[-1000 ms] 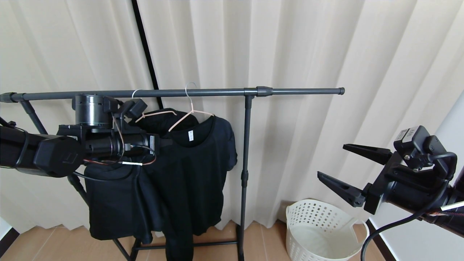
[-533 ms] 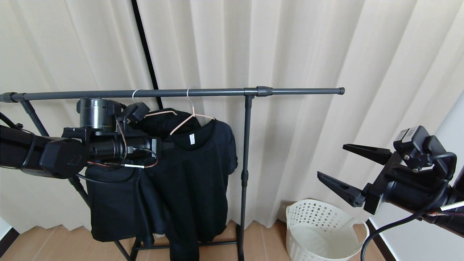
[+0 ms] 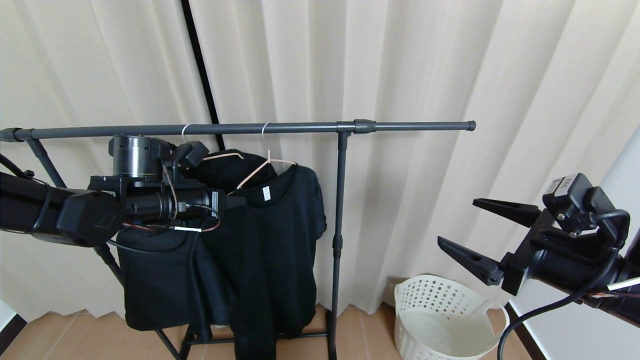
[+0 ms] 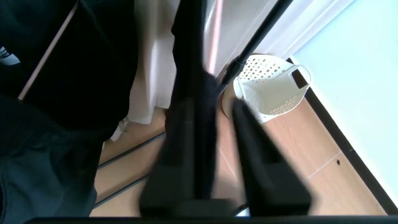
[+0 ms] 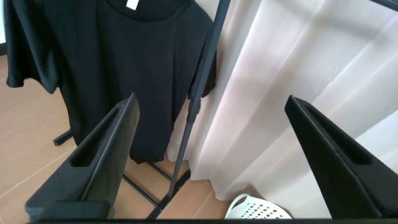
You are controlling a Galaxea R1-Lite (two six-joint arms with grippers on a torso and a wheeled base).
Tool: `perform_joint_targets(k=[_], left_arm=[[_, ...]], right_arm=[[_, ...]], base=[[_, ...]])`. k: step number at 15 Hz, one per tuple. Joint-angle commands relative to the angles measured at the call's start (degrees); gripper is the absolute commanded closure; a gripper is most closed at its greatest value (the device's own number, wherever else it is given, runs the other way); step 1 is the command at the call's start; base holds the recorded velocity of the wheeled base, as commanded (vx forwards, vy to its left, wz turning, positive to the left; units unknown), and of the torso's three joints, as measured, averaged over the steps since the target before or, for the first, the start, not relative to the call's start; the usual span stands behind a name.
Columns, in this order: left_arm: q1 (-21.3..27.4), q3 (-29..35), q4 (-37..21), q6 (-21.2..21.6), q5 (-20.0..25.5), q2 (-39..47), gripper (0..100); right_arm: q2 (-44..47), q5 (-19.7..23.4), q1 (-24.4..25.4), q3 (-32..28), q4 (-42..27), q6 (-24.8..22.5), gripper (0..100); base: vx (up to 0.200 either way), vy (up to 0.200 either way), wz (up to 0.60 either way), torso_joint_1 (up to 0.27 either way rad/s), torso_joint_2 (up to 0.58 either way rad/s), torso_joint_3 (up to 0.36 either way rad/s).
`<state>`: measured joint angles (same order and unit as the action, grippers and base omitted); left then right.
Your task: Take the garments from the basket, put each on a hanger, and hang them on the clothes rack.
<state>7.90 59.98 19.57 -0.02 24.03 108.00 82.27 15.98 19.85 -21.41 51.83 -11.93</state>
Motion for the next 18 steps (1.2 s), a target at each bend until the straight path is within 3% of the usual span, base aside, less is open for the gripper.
perform_joint_targets(k=[1, 10, 14, 18], left_arm=[[0.0, 0.1, -0.1, 0.0, 0.0, -0.2, 0], [0.0, 0.2, -0.1, -0.1, 0.0, -0.4, 0], [0.0, -0.7, -0.5, -0.1, -2.1, -4.4, 0], [-1.0, -5.7, -0.7, 0.1, -2.4, -11.5, 0]], right_arm=[[0.1, 0.0, 0.0, 0.0, 0.0, 0.0, 0], [0.0, 0.0, 0.0, 0.0, 0.0, 0.0, 0], [-0.1, 0.0, 0.0, 0.1, 0.0, -0.1, 0], [-1.4, -0.5, 0.0, 0.3, 0.2, -0.1, 0]], base=[[0.0, 0.0, 0.0, 0.0, 0.0, 0.0], [0.0, 0.0, 0.0, 0.0, 0.0, 0.0], [0.0, 0.0, 0.0, 0.0, 0.0, 0.0], [0.0, 0.0, 0.0, 0.0, 0.0, 0.0]])
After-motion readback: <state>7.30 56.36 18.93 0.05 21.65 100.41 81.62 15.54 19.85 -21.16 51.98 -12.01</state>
